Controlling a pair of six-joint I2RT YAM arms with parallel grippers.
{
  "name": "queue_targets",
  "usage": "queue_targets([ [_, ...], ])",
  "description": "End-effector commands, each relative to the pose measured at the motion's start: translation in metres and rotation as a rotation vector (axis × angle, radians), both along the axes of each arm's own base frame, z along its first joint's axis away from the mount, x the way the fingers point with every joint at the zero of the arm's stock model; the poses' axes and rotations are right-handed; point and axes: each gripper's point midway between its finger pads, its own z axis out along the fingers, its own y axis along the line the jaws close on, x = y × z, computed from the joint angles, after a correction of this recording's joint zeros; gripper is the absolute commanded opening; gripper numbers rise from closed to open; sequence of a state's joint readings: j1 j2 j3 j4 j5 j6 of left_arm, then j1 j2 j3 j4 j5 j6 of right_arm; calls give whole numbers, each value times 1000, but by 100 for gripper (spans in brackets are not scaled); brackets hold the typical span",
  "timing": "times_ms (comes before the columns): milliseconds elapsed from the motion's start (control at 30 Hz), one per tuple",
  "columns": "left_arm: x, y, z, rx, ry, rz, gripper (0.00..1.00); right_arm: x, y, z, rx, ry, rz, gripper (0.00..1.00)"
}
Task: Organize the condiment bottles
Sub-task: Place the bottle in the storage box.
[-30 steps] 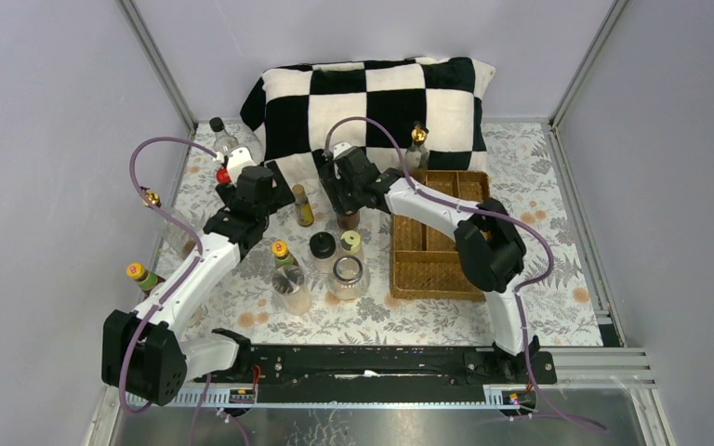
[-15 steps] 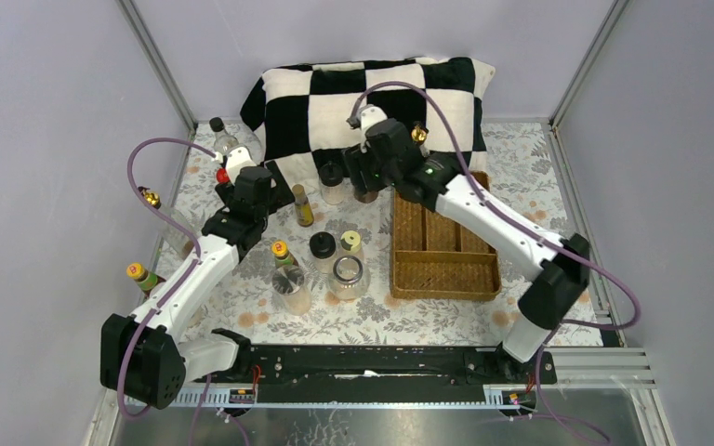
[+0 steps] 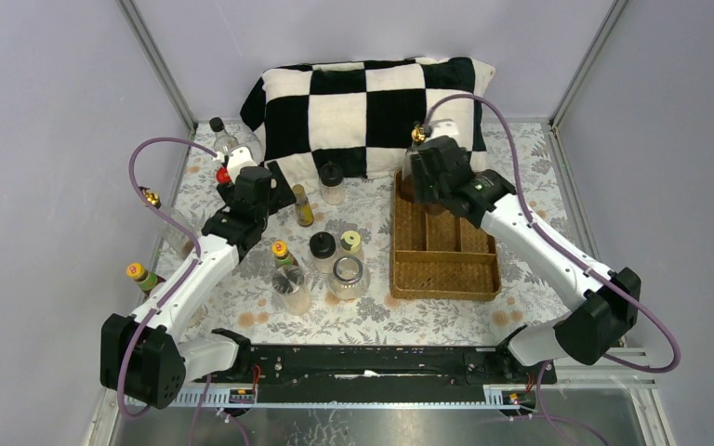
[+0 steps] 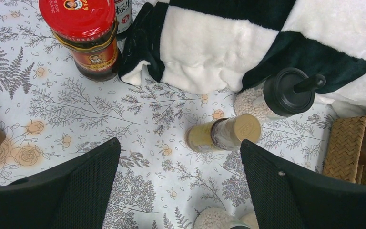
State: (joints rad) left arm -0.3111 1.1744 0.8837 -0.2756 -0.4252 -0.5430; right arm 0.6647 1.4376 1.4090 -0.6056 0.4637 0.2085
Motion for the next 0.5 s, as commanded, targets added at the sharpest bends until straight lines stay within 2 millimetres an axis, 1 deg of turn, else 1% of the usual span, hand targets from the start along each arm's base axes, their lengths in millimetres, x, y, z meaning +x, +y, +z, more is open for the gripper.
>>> queue_targets([
  [0,7,2,8,11,-36,-7,99,23,-41,7,132,-90,-172,59],
  [100,8,2,4,18,-32,-8,99,33,-52,-11,157,-69,-189,59],
  [267,11,0,-1,16,-25,-13,99,58,-53,-29,190,-88,-160,59],
  [433,12,0,-3,22,-26,-13,99,84,-52,-40,175,-105,-139,59],
  [467,13,1,-4,25,-23,-12,99,90,-52,-39,172,-109,-140,59],
])
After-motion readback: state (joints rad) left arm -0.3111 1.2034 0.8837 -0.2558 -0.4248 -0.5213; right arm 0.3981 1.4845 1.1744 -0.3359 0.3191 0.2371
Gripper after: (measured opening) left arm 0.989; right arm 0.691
